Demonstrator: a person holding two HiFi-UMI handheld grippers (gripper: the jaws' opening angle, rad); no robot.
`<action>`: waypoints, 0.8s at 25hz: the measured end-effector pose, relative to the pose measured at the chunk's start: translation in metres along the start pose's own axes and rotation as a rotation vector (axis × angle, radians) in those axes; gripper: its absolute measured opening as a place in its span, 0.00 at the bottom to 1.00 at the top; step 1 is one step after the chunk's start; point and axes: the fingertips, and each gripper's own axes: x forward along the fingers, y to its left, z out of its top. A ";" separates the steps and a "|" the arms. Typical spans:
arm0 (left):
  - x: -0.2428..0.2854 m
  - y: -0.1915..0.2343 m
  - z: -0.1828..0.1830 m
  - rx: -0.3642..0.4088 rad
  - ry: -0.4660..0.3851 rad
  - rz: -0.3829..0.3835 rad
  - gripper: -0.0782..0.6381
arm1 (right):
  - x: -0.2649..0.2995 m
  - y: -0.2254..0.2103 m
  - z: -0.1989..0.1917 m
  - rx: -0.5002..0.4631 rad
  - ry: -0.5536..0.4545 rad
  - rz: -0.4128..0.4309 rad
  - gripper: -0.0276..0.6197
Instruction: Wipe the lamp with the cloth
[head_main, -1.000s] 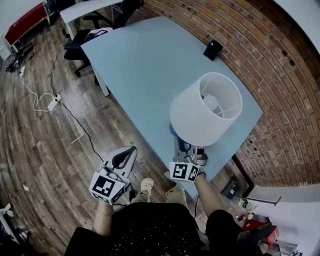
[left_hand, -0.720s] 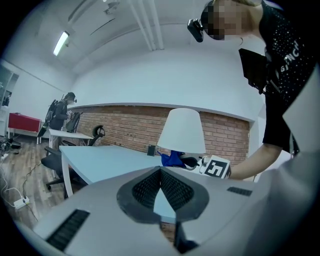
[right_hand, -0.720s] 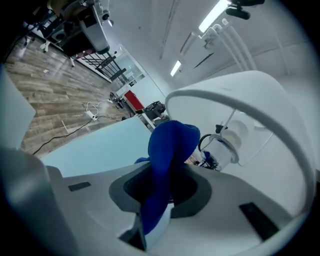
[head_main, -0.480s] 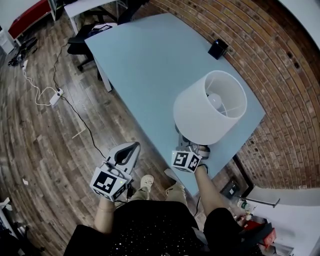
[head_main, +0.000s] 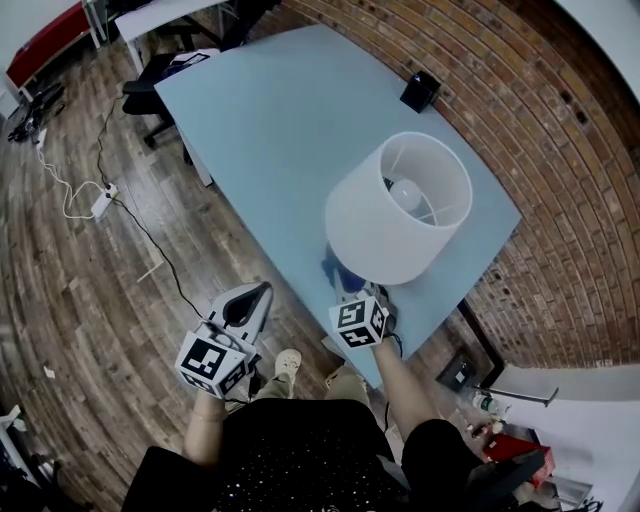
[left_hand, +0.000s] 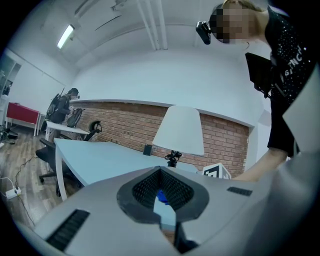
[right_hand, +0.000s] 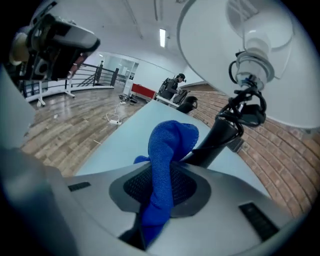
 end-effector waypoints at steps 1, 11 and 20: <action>0.004 -0.001 -0.001 -0.021 -0.004 -0.001 0.12 | -0.007 0.005 -0.003 0.022 -0.009 0.039 0.16; 0.057 -0.033 -0.003 -0.118 -0.059 0.115 0.12 | -0.099 -0.006 -0.029 0.250 -0.273 0.302 0.16; 0.072 -0.074 -0.004 -0.105 -0.110 0.344 0.12 | -0.099 -0.101 -0.002 0.328 -0.566 0.324 0.16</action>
